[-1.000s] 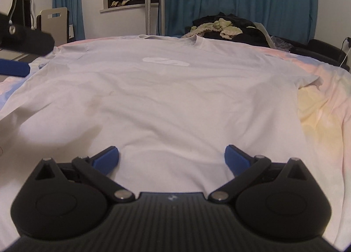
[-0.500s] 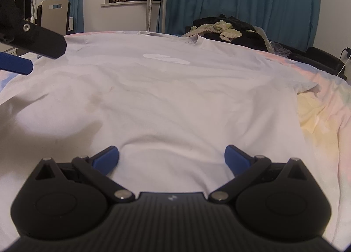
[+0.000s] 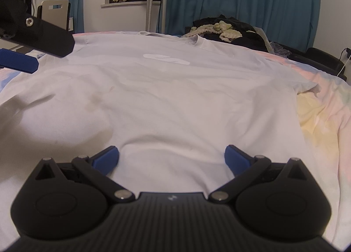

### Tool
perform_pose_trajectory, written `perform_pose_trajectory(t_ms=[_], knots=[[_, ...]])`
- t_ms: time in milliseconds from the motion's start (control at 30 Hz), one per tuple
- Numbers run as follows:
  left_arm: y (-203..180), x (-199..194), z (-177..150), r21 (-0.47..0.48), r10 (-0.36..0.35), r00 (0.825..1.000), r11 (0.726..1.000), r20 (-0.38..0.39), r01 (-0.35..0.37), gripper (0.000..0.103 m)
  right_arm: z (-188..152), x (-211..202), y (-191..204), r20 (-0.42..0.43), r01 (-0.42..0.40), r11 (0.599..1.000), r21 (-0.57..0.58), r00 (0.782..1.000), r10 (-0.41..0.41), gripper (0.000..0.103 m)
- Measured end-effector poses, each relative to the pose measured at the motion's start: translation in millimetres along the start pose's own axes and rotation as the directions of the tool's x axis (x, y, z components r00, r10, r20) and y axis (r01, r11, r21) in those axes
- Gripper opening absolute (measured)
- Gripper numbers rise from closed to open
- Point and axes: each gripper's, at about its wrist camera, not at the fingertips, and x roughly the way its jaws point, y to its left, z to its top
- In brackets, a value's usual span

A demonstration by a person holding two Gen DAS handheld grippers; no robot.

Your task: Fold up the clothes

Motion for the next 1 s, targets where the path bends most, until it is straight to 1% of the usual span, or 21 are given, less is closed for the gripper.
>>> perform_pose_trajectory(t_ms=[500,833,1000], knots=[[-2.3,-0.4,-1.2,-0.002,-0.018,1.000,1.000,0.003,0.018,0.090,1.1,-0.2,-3.0,-0.001,-0.003,1.000,-0.002,1.000,0.003,0.103],[-4.7,-1.2,0.3,-0.008,-0.008,1.000,1.000,0.015,0.008,0.090,1.1,-0.4,-2.9,-0.001,-0.002,1.000,-0.002,1.000,0.002,0.103],[-1.8,-3.6,3.2,-0.026,0.002,0.999,1.000,0.037,-0.002,0.090,1.0,-1.0,-3.7,0.001,-0.003,1.000,-0.003,1.000,0.003,0.103]])
